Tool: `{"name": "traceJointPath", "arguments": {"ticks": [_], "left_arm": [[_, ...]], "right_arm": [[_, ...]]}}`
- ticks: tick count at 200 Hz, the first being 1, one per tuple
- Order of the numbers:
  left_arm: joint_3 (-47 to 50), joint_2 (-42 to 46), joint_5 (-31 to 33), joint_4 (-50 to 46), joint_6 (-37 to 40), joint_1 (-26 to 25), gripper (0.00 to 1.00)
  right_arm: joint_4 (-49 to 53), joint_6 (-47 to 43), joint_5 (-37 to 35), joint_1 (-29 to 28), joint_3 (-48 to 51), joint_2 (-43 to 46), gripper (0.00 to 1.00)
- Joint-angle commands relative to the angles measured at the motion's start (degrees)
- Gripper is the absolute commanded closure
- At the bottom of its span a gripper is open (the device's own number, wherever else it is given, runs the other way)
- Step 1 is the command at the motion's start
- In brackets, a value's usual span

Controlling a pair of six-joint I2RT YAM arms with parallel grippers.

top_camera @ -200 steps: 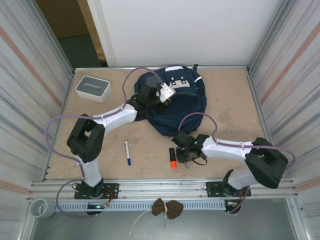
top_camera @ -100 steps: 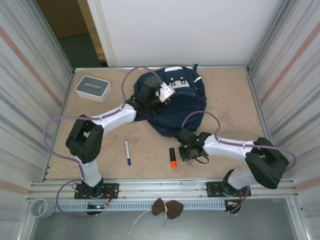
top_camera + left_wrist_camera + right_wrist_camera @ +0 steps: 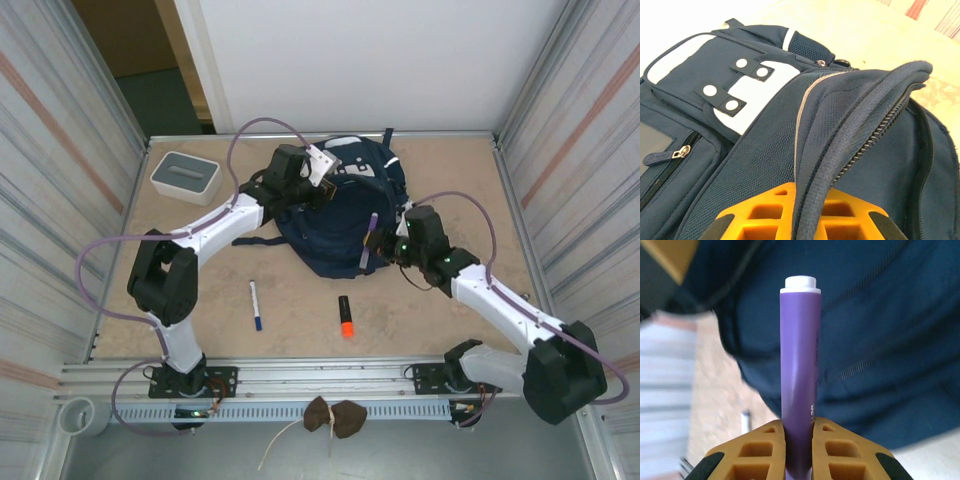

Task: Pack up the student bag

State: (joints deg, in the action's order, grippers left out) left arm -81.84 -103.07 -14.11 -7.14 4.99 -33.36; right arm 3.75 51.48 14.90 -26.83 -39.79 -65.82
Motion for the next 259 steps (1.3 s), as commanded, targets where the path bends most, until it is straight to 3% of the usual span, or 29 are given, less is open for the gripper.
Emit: {"name": "traceJointPath", "arguments": {"ticks": [1, 35, 70, 114, 139, 156, 187, 221, 259], "left_arm": [[-5.4, 1.9, -5.2, 2.9, -2.8, 0.1, 1.0], [-6.5, 0.5, -6.2, 3.9, -3.2, 0.1, 1.0], [-6.5, 0.2, -5.4, 4.1, -4.1, 0.1, 1.0], [-6.2, 0.4, -5.0, 4.2, -4.5, 0.4, 1.0], [-5.9, 0.7, -5.1, 4.1, -4.4, 0.7, 1.0], [-5.4, 1.1, -5.3, 4.2, -4.2, 0.8, 1.0], [-4.2, 2.1, -4.9, 4.2, -3.5, 0.9, 1.0], [-4.1, 2.2, -4.3, 3.3, -2.8, 0.9, 1.0], [-3.4, 2.3, -4.4, 3.3, -2.7, 0.9, 1.0]], "right_arm": [[-15.5, 13.9, -1.0, 1.4, -2.7, -5.9, 0.94], [-20.8, 22.3, -8.9, 0.6, -9.9, -18.2, 0.88], [-19.4, 23.7, -10.8, 1.0, -15.4, -25.0, 0.65], [-11.2, 9.4, -8.4, 0.9, -13.5, -15.8, 0.55], [3.5, -1.7, -9.4, -0.9, -11.7, -7.8, 0.54], [12.8, -8.6, -13.1, -4.9, -9.6, -3.6, 0.53], [24.0, -14.8, -21.6, -17.1, -6.5, -1.3, 0.5], [27.4, -12.3, -25.0, -26.8, -6.0, -7.7, 0.43], [26.1, -7.7, -26.1, -33.5, -7.8, -18.2, 0.34]]}}
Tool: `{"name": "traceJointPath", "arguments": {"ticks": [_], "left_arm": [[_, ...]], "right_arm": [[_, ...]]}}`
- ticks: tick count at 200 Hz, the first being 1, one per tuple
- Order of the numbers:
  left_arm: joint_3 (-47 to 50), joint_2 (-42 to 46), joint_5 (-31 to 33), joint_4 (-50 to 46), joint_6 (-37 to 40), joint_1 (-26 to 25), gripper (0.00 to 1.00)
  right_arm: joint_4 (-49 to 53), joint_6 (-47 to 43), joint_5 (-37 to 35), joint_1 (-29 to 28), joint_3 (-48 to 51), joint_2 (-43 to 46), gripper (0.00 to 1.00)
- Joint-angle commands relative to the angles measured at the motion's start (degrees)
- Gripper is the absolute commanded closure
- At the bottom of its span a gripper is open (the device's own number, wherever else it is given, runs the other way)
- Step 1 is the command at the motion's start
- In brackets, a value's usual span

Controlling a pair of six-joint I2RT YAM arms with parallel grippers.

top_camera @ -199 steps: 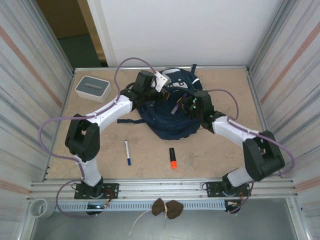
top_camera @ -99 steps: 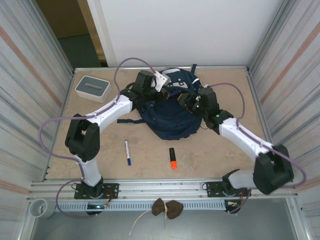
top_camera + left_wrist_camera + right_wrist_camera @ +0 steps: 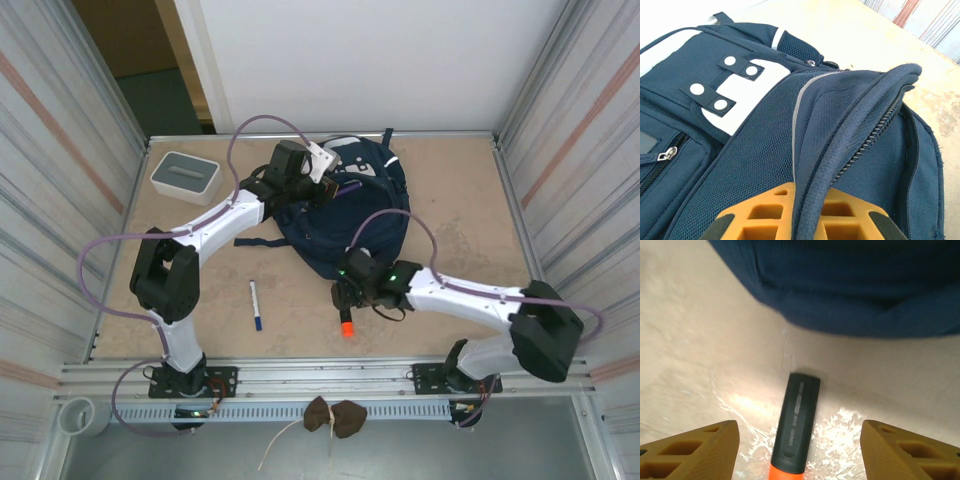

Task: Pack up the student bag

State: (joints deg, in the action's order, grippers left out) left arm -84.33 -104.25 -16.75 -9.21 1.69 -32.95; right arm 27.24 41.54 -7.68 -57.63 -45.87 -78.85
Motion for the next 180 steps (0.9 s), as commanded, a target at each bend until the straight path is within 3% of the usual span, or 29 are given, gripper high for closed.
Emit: {"name": "traceJointPath", "arguments": {"ticks": [1, 38, 111, 145, 180], "left_arm": [[-1.0, 3.4, -1.8, 5.4, 0.6, 0.5, 1.0], [-0.3, 3.8, -1.7, 5.9, 0.5, 0.4, 1.0], [1.1, 4.5, -0.3, 6.0, 1.4, 0.4, 1.0], [1.3, 5.0, -1.0, 6.4, 0.9, 0.4, 1.0], [1.9, 5.6, -1.7, 7.3, 0.0, 0.4, 1.0]], "right_arm": [[2.6, 2.3, -3.5, -2.7, -1.7, -5.4, 0.34], [5.2, 6.5, -5.3, -5.0, -4.0, -11.6, 0.37], [0.1, 8.2, -1.3, -5.7, -2.5, -15.0, 0.7], [-2.2, 6.5, -2.3, -3.8, -1.1, -11.2, 0.78], [-4.8, 3.6, -0.6, 1.4, -0.1, -0.9, 0.85]]}}
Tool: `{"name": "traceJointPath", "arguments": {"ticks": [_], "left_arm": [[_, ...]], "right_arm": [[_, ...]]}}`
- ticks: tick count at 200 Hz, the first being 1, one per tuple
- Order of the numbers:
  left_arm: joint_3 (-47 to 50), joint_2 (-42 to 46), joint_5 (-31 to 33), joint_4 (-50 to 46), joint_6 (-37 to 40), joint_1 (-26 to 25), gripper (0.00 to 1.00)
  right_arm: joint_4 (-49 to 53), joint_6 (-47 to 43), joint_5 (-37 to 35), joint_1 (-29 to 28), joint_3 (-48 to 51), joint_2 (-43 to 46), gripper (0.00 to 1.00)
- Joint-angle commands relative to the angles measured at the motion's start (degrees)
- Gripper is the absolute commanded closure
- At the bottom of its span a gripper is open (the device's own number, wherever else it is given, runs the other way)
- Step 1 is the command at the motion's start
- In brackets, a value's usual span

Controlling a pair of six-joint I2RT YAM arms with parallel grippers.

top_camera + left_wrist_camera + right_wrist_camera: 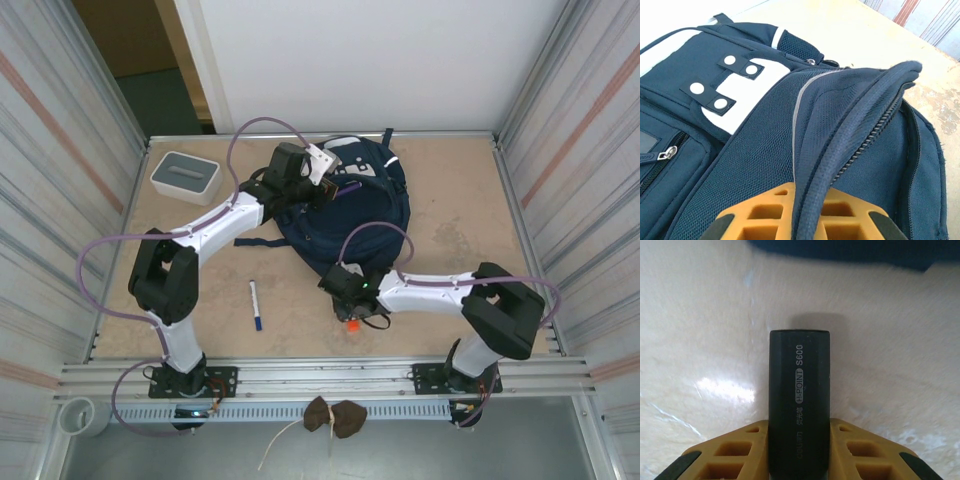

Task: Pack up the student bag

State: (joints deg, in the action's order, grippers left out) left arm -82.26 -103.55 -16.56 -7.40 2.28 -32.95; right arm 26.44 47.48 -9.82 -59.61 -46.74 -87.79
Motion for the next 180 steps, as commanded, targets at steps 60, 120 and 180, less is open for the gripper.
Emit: {"name": "traceJointPath", "arguments": {"ticks": [60, 120, 180], "left_arm": [[0.2, 4.9, -2.8, 5.9, -1.9, 0.4, 1.0], [-0.4, 4.8, -3.9, 5.6, -3.4, 0.4, 1.0], [-2.3, 3.4, -4.7, 4.8, -4.6, 0.0, 1.0]], "right_arm": [[-12.2, -2.9, 14.3, 17.7, -1.1, 20.4, 0.87], [-28.8, 8.5, 20.9, 30.4, -3.1, 13.5, 0.88], [-40.3, 21.9, 16.5, 33.4, -9.5, -1.3, 0.83]]}}
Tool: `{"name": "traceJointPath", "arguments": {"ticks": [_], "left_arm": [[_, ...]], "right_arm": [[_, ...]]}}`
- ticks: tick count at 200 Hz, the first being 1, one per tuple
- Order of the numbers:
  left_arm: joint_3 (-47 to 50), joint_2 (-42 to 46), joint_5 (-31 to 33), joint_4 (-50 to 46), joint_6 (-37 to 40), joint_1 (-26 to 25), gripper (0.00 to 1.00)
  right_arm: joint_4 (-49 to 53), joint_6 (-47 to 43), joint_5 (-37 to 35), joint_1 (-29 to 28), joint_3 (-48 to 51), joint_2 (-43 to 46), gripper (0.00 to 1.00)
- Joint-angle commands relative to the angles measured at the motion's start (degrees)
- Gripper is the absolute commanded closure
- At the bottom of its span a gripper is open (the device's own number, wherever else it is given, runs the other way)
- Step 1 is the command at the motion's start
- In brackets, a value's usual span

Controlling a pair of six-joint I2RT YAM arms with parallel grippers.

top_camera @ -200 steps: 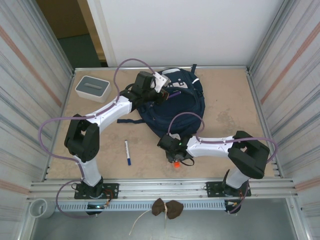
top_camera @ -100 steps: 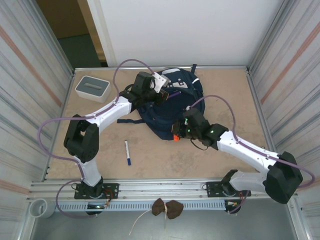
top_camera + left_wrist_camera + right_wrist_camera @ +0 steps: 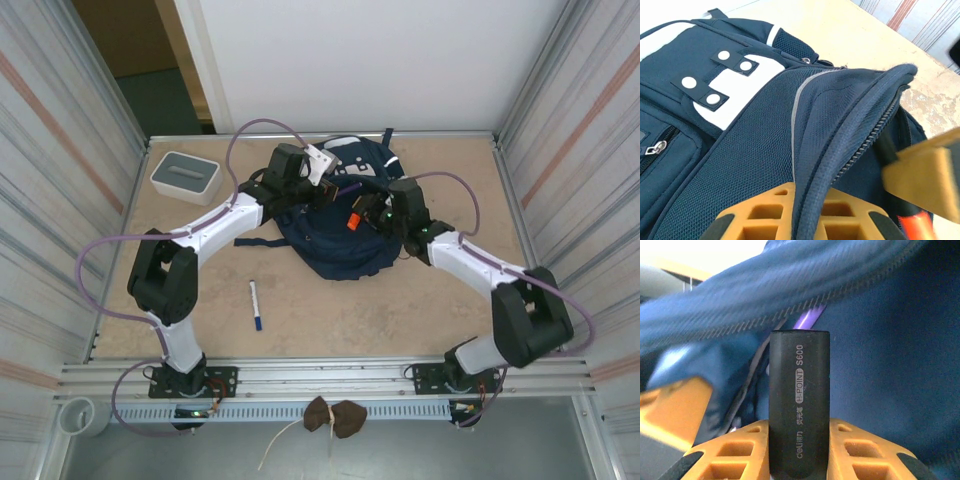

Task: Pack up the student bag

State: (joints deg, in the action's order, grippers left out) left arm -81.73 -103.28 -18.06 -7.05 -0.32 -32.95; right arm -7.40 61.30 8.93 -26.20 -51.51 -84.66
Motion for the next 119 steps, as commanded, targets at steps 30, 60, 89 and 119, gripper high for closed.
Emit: {"name": "traceJointPath", "arguments": {"ticks": [30, 60, 89, 119], "left_arm": [[-3.0, 2.8, -3.2, 4.9, -2.9, -0.2, 1.0], [-2.8, 3.2, -3.4, 4.7, -3.0, -0.4, 1.0], [-2.2, 4.1, -2.3, 4.8, -2.4, -0.3, 1.0], [-1.9, 4.3, -1.9, 4.9, -2.2, 0.0, 1.0]], "right_arm": [[-9.0, 11.9, -5.7, 0.3, -8.2, -11.2, 0.77], [-6.0, 8.0, -3.0, 0.9, -13.3, -14.8, 0.58], [-0.7, 0.3, -2.2, 0.9, -13.1, -11.8, 0.47], [4.6, -6.4, -3.3, 0.5, -8.6, -4.1, 0.41]]}}
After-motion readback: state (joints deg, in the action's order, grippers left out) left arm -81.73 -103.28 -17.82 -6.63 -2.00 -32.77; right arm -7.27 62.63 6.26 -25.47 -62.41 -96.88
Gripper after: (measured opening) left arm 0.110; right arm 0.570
